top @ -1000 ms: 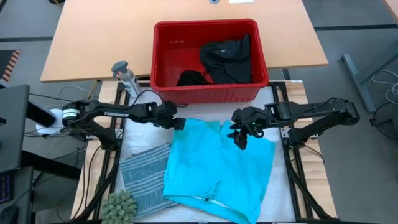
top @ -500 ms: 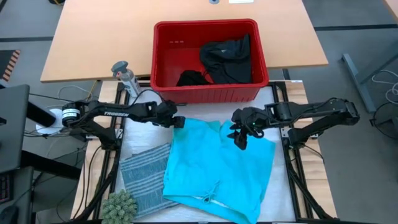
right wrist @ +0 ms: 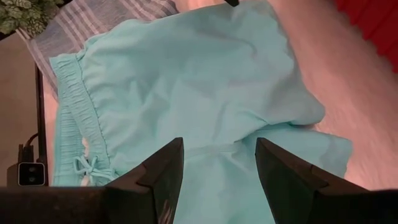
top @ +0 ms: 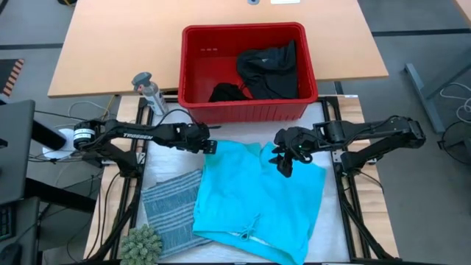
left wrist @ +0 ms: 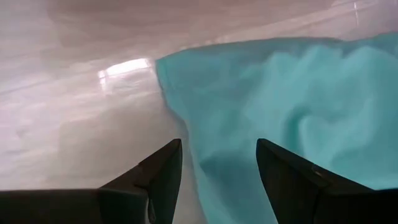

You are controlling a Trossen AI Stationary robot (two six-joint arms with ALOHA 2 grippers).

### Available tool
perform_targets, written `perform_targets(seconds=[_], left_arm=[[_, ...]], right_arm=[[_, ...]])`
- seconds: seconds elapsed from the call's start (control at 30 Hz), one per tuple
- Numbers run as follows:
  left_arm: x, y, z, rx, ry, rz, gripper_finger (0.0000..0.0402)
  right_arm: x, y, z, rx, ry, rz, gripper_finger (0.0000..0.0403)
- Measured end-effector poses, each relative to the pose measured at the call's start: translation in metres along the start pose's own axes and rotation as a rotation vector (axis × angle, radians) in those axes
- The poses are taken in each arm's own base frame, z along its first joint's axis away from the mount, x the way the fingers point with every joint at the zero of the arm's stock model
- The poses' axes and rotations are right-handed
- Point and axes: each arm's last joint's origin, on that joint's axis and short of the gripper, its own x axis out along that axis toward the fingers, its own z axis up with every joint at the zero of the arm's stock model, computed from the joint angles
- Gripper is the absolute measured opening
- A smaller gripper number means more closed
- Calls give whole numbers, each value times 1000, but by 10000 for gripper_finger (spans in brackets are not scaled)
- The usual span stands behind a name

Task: Fold Laundry from Bin
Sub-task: Fold the light blue shorts from the red organizer bin

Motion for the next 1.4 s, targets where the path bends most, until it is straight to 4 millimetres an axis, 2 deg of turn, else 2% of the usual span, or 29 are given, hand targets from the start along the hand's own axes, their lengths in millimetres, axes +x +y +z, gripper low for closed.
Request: perform_targets(seconds=[0.1,0.27,0.47,0.67,0.8,0.97,1.03,1.2,1.27,1.4], left_arm=[[7,9,-6,-42,10,7,195],[16,14,-12,-98,21,-121,195],[23,26,-21,-148,35,-118,195],[26,23,-19,-138,-1,-169,189],[26,22,-19,-131,-13,-177,147],[34,18,-20,-69,6,-223,39],[39,14,-19,-72,8,-276,11],[46,7,-19,-84,79,-349,1],[42,0,-16,-79,84,-380,0],[27,-13,-7,-86,51,-442,0]], right_arm=[[0,1,-1,-4,1,3,223],[0,1,-1,-14,3,5,223],[0,1,-1,-16,2,5,223],[0,2,-1,-11,1,6,223],[-1,2,0,8,-3,9,223],[-3,10,-3,-10,-7,39,207],[0,15,-5,-38,-6,54,192],[28,38,-3,-126,-29,119,149],[26,48,4,-126,-75,170,133],[5,63,18,-140,-149,235,97]])
